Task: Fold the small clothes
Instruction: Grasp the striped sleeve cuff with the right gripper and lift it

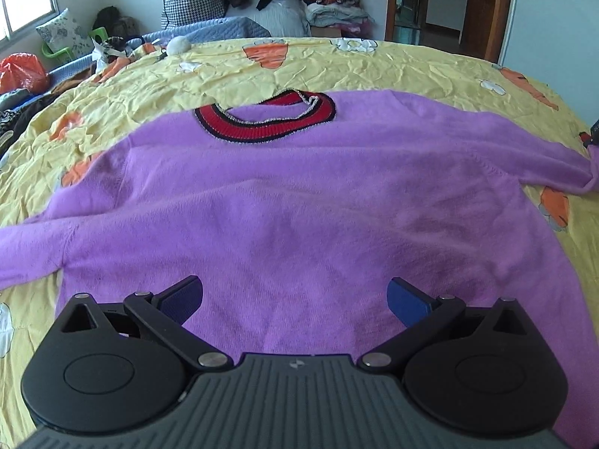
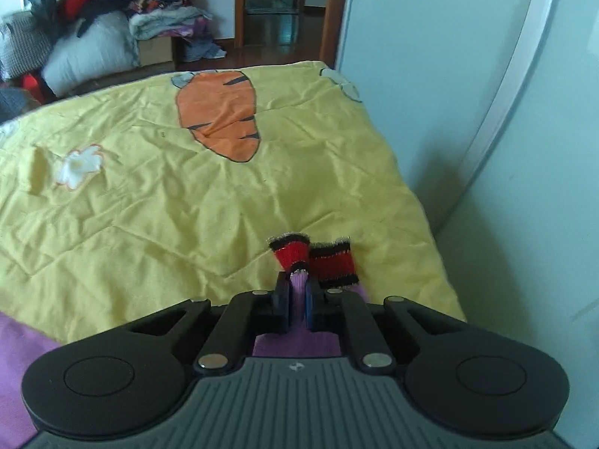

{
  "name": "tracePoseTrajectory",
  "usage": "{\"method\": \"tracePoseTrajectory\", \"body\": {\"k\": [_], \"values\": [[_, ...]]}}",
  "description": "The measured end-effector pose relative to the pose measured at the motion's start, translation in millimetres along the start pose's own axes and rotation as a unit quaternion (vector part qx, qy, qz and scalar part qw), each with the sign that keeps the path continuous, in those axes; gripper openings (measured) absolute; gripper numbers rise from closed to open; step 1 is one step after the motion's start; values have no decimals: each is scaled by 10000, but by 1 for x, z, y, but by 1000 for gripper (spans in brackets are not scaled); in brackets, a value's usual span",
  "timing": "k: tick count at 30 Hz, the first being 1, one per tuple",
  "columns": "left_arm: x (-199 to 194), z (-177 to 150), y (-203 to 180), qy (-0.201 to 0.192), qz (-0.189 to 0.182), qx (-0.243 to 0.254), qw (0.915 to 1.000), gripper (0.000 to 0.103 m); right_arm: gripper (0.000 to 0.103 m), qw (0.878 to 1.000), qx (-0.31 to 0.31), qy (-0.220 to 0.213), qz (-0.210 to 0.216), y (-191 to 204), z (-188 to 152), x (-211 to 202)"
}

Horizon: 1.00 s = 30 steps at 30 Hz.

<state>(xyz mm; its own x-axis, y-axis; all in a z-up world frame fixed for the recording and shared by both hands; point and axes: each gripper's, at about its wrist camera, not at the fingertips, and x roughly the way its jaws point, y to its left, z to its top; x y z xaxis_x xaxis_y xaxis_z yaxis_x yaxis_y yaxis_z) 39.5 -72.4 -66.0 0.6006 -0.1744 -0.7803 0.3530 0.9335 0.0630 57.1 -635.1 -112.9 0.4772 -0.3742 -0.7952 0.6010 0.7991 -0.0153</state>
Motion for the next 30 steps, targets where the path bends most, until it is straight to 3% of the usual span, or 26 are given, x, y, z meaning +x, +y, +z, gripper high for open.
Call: {"method": "tracePoseTrajectory", "body": {"k": [3, 7, 11, 17, 24, 30], "values": [[1, 0, -1, 127, 73, 3, 9999, 103, 5, 9996, 177, -118, 175, -9, -3, -15], [0, 1, -5, 209, 470, 130, 9986, 103, 4, 9985, 357, -289, 293, -21, -6, -33], [-8, 1, -3, 207, 691, 169, 9973, 103, 4, 9941, 888, -466, 416, -55, -16, -53], [-20, -5, 5, 327, 677, 68, 9971, 103, 4, 9850, 1434, -800, 534, -101, -28, -91], [-34, -13, 16, 454, 681, -235, 9964, 103, 4, 9763, 1160, -1581, 916, -81, 5, -147], [-51, -18, 23, 336, 779, -325, 9959, 103, 4, 9723, 970, -1773, 1174, -52, 24, -158]]}}
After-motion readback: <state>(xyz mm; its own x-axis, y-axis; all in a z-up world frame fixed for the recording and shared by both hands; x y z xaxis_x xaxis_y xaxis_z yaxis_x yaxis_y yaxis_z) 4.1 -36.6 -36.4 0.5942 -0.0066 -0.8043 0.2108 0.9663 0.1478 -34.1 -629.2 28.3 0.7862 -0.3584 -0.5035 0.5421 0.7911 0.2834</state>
